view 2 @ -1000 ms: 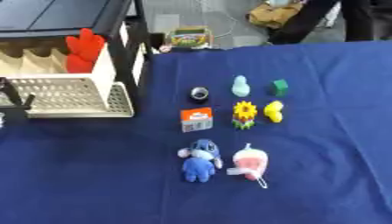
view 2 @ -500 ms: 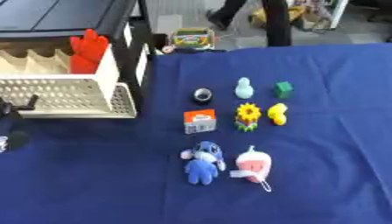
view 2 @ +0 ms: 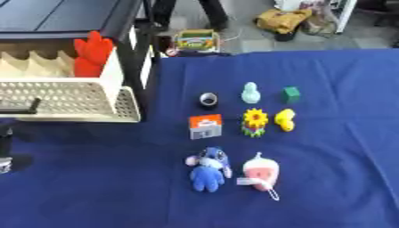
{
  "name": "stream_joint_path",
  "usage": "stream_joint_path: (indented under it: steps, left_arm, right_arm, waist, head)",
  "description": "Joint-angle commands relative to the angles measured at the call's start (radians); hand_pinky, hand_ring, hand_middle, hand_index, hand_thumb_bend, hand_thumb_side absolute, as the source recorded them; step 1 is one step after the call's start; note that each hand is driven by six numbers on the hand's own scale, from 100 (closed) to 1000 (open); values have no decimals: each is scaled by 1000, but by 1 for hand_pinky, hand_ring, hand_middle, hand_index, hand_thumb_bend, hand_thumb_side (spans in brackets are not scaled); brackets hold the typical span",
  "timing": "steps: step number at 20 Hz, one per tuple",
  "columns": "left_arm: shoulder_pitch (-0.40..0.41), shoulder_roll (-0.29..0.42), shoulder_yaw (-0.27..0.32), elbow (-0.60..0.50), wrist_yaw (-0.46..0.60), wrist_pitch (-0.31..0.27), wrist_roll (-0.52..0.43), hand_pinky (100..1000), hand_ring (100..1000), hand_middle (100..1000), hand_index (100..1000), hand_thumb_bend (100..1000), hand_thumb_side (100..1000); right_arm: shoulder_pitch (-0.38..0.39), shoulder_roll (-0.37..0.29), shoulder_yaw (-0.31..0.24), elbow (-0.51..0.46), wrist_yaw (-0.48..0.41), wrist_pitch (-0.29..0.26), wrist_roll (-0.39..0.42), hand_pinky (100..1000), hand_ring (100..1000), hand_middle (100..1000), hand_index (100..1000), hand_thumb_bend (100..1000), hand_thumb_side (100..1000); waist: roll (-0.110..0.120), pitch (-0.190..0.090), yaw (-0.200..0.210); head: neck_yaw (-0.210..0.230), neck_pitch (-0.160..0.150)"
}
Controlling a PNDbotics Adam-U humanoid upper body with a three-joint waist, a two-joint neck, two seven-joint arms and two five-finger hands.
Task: Pick up objects from table and place into drawer.
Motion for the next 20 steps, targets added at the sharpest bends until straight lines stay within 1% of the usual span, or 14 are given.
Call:
stream_joint_path:
  steps: [1, 3, 12, 20]
  left_arm:
    - [-17, 22, 13, -11, -10, 47, 3, 317, 611, 561, 928, 354, 1000]
    - [-25, 21, 14, -11, -22, 64, 6, 314, 599, 555, 930, 353, 1000]
    - [-60, 3, 15, -11, -51, 108, 15, 307, 588, 539, 919, 338, 1000]
    - [-92, -17, 2, -11, -60, 182, -17, 312, 596, 552, 919, 339, 1000]
  right_arm:
    - [-7, -21, -13, -11, 8, 4, -2, 679, 740, 676, 802, 100, 800]
    - [-5, -20, -12, -11, 9, 6, 1, 679, 739, 676, 801, 100, 797]
    - [0, -15, -13, -11, 8, 15, 5, 678, 738, 675, 799, 100, 787]
    - [0, -13, -16, -11, 1, 2, 9, 682, 732, 679, 800, 100, 775]
  waist:
    - [-2, -14, -2]
    - [-1, -14, -3]
    - [5, -12, -5]
    - [6, -9, -11]
  head:
    - [6, -15]
    - [8, -16]
    - [10, -17]
    - [16, -22]
